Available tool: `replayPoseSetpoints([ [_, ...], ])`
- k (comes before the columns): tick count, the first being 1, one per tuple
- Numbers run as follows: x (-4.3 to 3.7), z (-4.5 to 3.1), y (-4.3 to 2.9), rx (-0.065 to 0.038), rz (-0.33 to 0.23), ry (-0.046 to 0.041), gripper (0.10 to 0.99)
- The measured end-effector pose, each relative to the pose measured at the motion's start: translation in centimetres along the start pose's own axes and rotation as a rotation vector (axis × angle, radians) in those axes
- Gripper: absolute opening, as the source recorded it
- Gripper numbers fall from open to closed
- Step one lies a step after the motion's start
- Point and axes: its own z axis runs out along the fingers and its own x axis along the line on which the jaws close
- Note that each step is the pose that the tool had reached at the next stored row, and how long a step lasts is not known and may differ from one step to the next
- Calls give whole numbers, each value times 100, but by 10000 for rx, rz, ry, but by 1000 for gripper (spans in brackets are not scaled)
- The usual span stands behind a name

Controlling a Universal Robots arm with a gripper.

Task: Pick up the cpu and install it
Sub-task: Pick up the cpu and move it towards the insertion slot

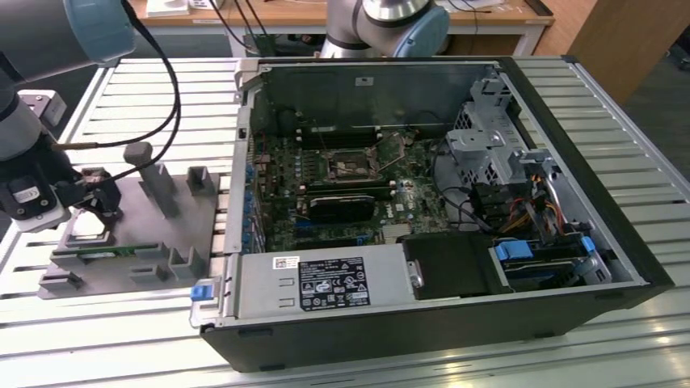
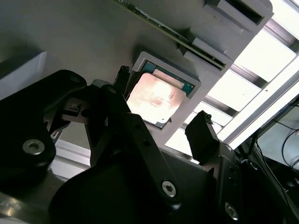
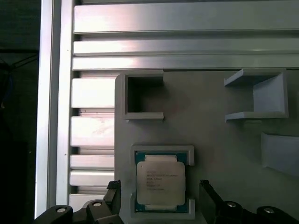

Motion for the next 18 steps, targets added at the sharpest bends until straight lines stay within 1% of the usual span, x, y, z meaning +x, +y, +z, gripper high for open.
replayPoseSetpoints([
  [3,-3,24,0,-3,-7,-108,761],
  [6,-3,49,0,-4,-11,-174,761],
  [9,-5,65,9,-4,-10,-180,761],
  [11,-8,72,17,-5,-11,-182,745],
  [12,-8,75,19,-4,-12,-181,678],
  [15,-8,83,28,-4,-11,-182,678],
  [16,-8,85,29,-3,-12,-192,678],
  [18,-8,87,31,-4,-15,-238,678],
])
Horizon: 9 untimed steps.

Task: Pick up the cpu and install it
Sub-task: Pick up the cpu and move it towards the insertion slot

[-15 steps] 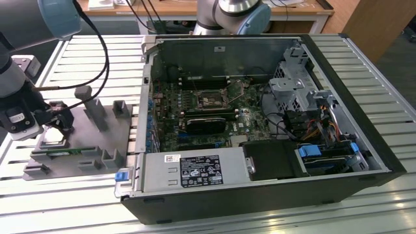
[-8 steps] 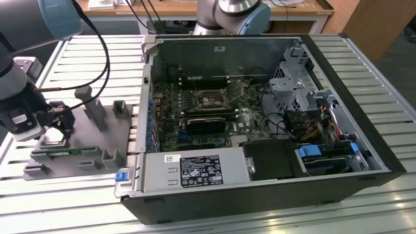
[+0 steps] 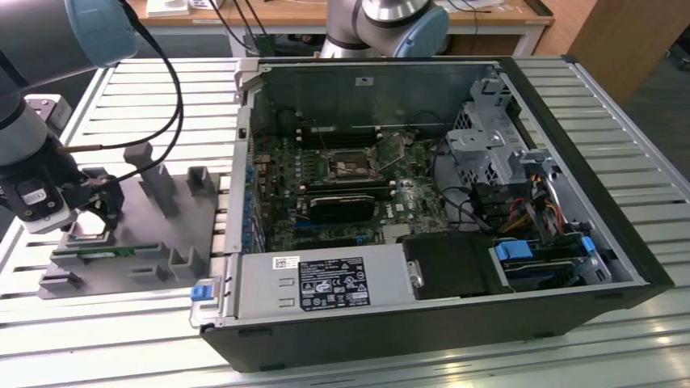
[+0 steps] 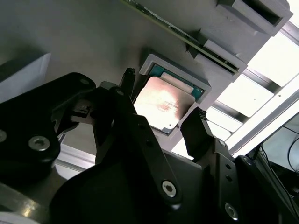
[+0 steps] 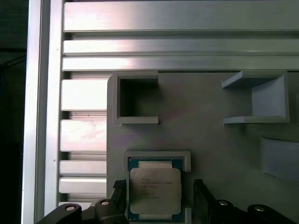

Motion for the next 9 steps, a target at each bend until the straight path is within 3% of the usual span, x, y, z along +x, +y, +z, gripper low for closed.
replayPoseSetpoints([
  [8,20,17,8,-1,-2,-41,667],
  [9,23,18,11,-1,-2,-44,596],
])
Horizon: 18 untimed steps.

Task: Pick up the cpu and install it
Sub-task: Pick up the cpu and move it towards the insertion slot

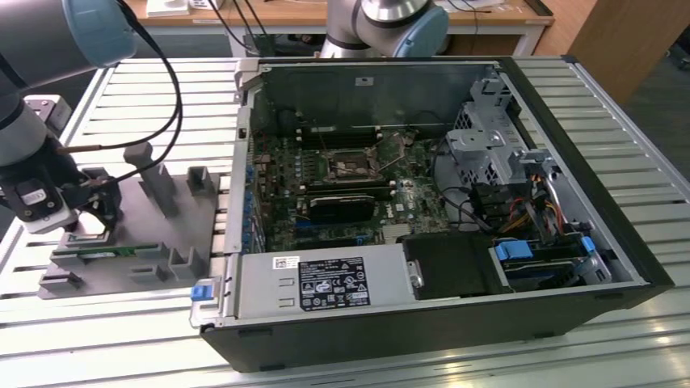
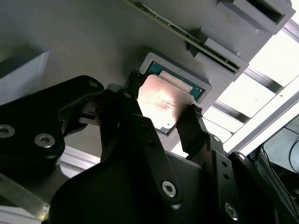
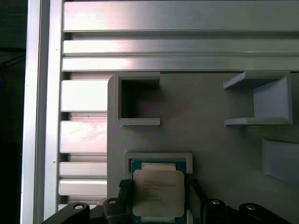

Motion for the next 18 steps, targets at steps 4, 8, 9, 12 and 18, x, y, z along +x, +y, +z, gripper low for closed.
replayPoseSetpoints([
  [4,10,1,8,-1,-1,-6,596],
  [8,12,1,21,0,0,-5,596],
  [9,12,2,26,0,0,-6,596],
  [12,12,3,35,0,-1,-6,596],
  [18,12,3,42,0,-1,-5,596],
])
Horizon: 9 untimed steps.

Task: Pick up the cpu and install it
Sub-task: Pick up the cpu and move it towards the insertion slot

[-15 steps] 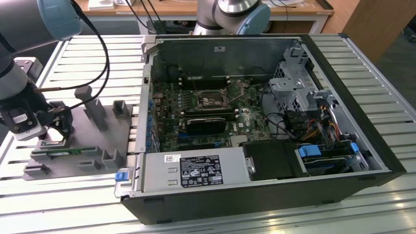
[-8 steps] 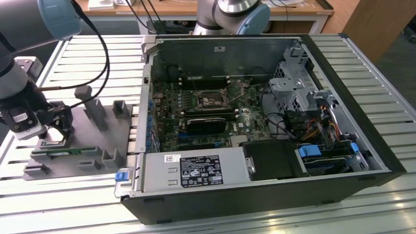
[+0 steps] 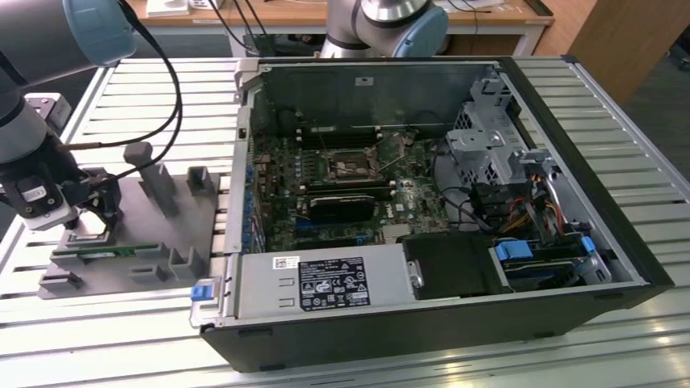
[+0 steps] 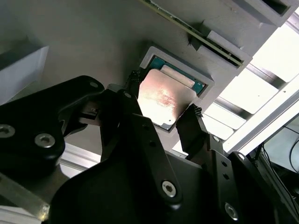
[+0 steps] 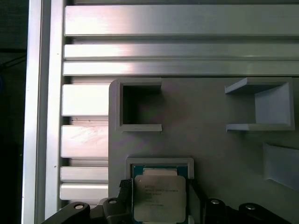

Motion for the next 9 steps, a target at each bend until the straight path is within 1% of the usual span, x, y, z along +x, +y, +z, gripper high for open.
replayPoseSetpoints([
  [6,0,0,1,1,1,2,580],
  [7,0,0,1,1,1,2,533],
  [9,0,0,1,1,1,1,533],
])
